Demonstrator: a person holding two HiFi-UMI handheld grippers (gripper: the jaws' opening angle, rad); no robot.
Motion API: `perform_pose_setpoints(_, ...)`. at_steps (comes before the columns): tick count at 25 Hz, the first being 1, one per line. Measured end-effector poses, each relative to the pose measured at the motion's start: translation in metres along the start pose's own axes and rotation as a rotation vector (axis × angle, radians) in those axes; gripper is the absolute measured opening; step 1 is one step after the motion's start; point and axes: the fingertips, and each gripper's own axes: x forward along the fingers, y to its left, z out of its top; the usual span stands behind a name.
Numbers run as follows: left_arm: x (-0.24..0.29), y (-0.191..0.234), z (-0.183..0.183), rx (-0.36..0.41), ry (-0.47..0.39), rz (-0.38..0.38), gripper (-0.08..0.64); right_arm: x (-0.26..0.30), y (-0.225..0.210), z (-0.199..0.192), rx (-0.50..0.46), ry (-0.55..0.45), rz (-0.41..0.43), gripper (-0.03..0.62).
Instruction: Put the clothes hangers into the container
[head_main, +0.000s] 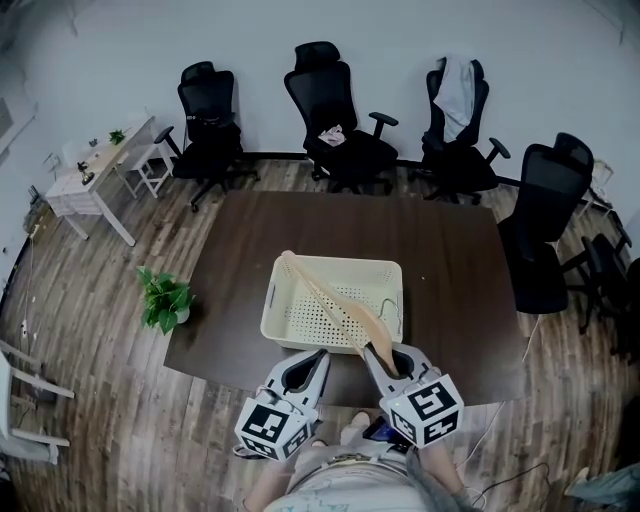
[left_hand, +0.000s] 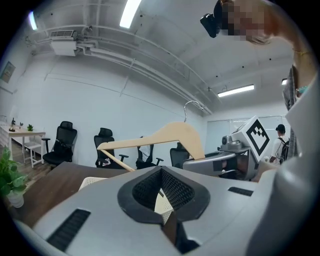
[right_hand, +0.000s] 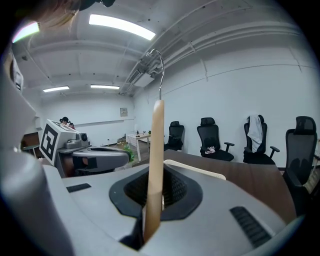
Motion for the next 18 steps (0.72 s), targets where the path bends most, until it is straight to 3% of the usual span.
perform_pose_setpoints(11,0.03,-0.017,-0.015,-0.024,0.021,0.018,0.011,-0.007,-0.036,-0.018,0.016,0.022,0.014,0.026)
perform_pose_setpoints(18,0.047,-0.017,-0.013,-0.021,0.024,-0.019,0.011,-0.003,-0.044,-0.016,0.031,0.022,0.003,0.026)
